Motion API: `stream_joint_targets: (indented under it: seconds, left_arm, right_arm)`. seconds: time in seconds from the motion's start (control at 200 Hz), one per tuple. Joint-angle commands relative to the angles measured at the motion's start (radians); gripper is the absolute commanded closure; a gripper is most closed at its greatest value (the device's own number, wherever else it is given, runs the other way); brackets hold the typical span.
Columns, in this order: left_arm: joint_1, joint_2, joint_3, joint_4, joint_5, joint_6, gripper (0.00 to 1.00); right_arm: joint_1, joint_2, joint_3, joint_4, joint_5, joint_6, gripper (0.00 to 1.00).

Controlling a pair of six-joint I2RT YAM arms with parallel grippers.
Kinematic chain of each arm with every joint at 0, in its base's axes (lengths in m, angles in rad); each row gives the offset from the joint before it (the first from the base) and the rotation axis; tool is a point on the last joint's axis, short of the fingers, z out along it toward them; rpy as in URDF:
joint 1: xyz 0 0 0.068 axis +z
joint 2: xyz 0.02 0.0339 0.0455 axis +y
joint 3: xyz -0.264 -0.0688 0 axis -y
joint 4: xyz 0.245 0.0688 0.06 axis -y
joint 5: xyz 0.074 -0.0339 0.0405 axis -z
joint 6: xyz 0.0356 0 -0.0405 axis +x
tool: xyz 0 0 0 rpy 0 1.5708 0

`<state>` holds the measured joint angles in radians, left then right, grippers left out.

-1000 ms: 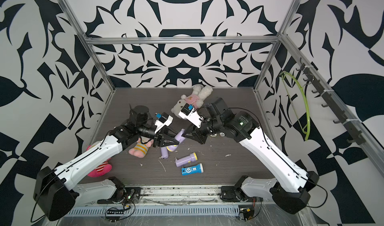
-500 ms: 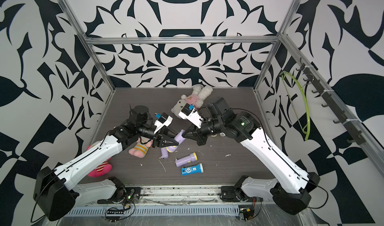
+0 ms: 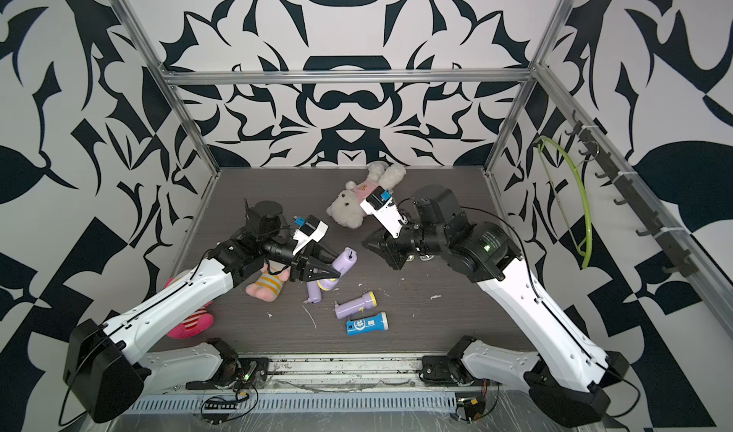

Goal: Close the plug at the bottom of the flashlight
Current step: Close the plug of the flashlight.

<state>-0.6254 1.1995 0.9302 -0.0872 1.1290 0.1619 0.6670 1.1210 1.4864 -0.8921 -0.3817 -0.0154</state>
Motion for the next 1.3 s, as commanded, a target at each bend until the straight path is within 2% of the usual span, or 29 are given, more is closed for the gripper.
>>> stream_joint_targets:
  seconds: [0.0, 0.055, 0.155, 0.33, 0.41, 0.515, 0.62, 0.75, 0.9, 1.01, 1.175, 1.295]
  left_arm:
    - [0.004, -0.02, 0.025, 0.001, 0.05, 0.021, 0.98]
    - [0.004, -0.017, 0.025, 0.0, 0.051, 0.022, 0.98]
    - [0.005, -0.012, 0.03, -0.011, 0.057, 0.027, 0.99]
    - [0.006, 0.008, 0.07, -0.084, 0.129, 0.074, 0.98]
    - [0.005, 0.014, 0.081, -0.1, 0.13, 0.08, 0.98]
    - [0.006, 0.021, 0.082, -0.098, 0.105, 0.077, 0.97]
    - [0.005, 0.031, 0.083, -0.091, 0.021, 0.044, 0.97]
    - [0.003, 0.028, 0.071, -0.048, -0.158, -0.022, 0.98]
    - [0.001, 0.011, 0.045, 0.052, -0.477, -0.208, 0.98]
    - [-0.012, 0.015, 0.046, 0.081, -0.661, -0.343, 0.98]
    - [-0.078, 0.04, 0.078, 0.044, -0.887, -0.427, 0.99]
    - [-0.149, 0.066, 0.114, -0.011, -1.042, -0.427, 0.99]
  right_arm:
    - [-0.028, 0.003, -0.015, 0.044, 0.15, 0.041, 0.79]
    - [-0.045, 0.009, -0.025, 0.044, 0.197, 0.05, 0.79]
    - [-0.068, 0.015, -0.044, 0.05, 0.186, 0.057, 0.78]
    - [-0.078, 0.022, -0.069, 0.069, 0.135, 0.058, 0.67]
    - [-0.079, 0.028, -0.074, 0.076, 0.126, 0.06, 0.65]
    - [-0.083, 0.036, -0.077, 0.076, 0.129, 0.063, 0.64]
    - [-0.087, 0.038, -0.086, 0.073, 0.156, 0.07, 0.64]
    - [-0.094, 0.03, -0.096, 0.073, 0.269, 0.098, 0.64]
    - [-0.117, 0.022, -0.11, 0.069, 0.357, 0.138, 0.63]
    - [-0.133, 0.023, -0.122, 0.061, 0.383, 0.166, 0.63]
    - [-0.148, 0.022, -0.144, 0.049, 0.407, 0.198, 0.64]
    - [-0.154, 0.004, -0.163, 0.053, 0.403, 0.208, 0.64]
